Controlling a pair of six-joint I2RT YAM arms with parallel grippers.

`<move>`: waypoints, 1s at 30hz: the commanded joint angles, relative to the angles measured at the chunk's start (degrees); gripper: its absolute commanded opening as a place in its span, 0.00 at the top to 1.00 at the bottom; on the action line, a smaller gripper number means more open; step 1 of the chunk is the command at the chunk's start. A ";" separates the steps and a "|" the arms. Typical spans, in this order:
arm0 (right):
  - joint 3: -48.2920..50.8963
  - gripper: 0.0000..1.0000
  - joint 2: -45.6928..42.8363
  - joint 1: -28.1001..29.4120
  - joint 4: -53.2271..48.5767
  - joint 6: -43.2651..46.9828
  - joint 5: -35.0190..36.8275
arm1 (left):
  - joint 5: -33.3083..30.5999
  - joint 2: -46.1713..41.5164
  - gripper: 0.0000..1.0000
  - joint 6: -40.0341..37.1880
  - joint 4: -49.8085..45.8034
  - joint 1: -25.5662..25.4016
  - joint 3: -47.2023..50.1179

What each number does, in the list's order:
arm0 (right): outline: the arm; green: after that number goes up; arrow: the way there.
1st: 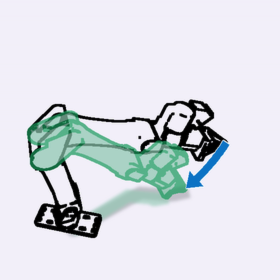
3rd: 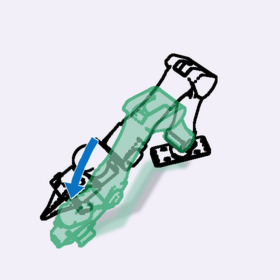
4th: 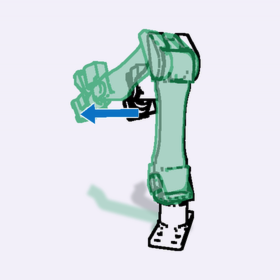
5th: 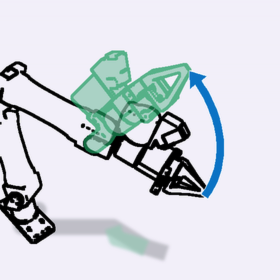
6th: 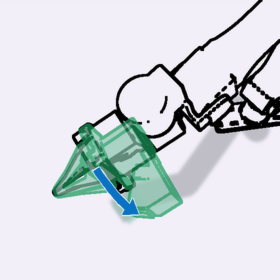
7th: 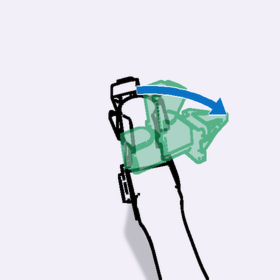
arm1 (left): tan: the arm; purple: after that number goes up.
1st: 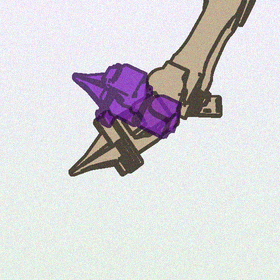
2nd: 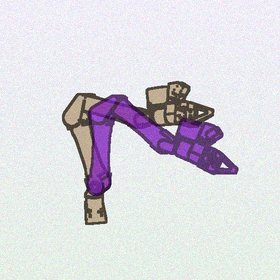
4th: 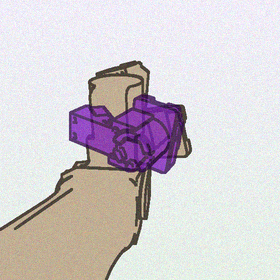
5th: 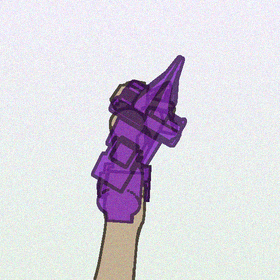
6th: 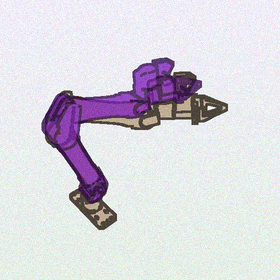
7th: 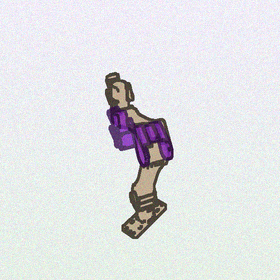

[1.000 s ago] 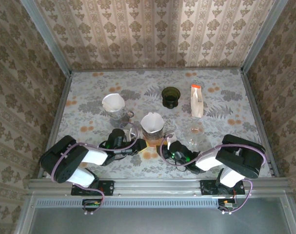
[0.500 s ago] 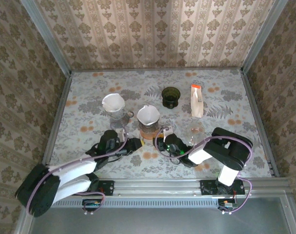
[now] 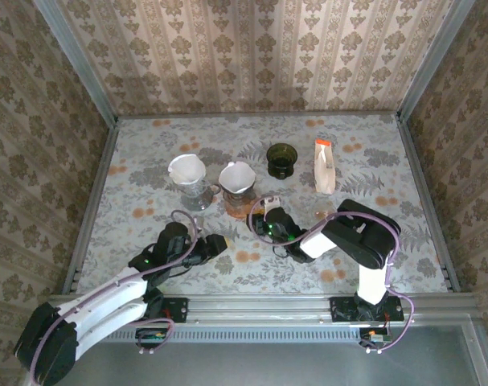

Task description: Place the coffee filter in the dripper

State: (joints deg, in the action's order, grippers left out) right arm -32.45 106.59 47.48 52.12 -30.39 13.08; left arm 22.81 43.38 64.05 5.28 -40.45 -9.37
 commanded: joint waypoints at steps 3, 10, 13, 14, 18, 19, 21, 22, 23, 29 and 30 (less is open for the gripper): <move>1.84 0.51 -2.50 0.23 -2.24 -2.70 -1.28 | -1.53 -0.70 0.40 -2.17 -2.01 -0.38 -0.82; 6.55 0.41 -14.28 4.58 -15.37 -6.82 3.62 | -2.15 -1.10 0.35 -2.92 -1.41 -0.59 -1.18; 7.01 0.38 -23.29 6.02 -25.50 -8.20 3.96 | -2.80 -1.25 0.32 -3.64 -1.33 -0.76 -1.49; 6.32 0.37 -26.26 6.34 -30.57 -8.17 3.88 | -3.17 -1.43 0.29 -3.89 -1.35 -0.80 -1.53; 0.58 0.34 -40.94 6.39 -57.06 -10.72 7.44 | -3.91 -2.28 0.17 -4.71 -0.51 -0.91 -1.53; -0.93 0.33 -43.73 6.28 -63.64 -11.68 8.94 | -3.91 -2.41 0.15 -4.97 -0.13 -0.96 -1.53; -2.88 0.32 -48.11 6.09 -73.34 -12.52 11.15 | -3.74 -2.76 0.11 -5.56 0.56 -1.02 -1.62; -3.87 0.31 -49.86 5.50 -77.45 -12.86 11.37 | -3.65 -2.99 0.01 -5.82 0.86 -1.02 -1.62; -5.00 0.31 -51.14 4.50 -81.85 -13.34 11.37 | -3.64 -3.10 0.00 -6.08 1.10 -1.04 -1.60; -10.27 0.30 -53.62 -2.86 -98.44 -15.45 12.97 | -3.17 -3.27 0.00 -6.49 2.62 -0.99 -0.77; -10.59 0.29 -53.83 -3.56 -99.66 -16.45 13.35 | -3.12 -3.30 0.00 -6.40 3.01 -0.98 -0.51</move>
State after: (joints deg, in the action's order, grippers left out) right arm -40.88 53.65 45.56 -33.45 -43.88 23.09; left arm 19.49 40.75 59.07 6.17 -41.23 -9.52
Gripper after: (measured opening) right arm 0.701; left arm 0.997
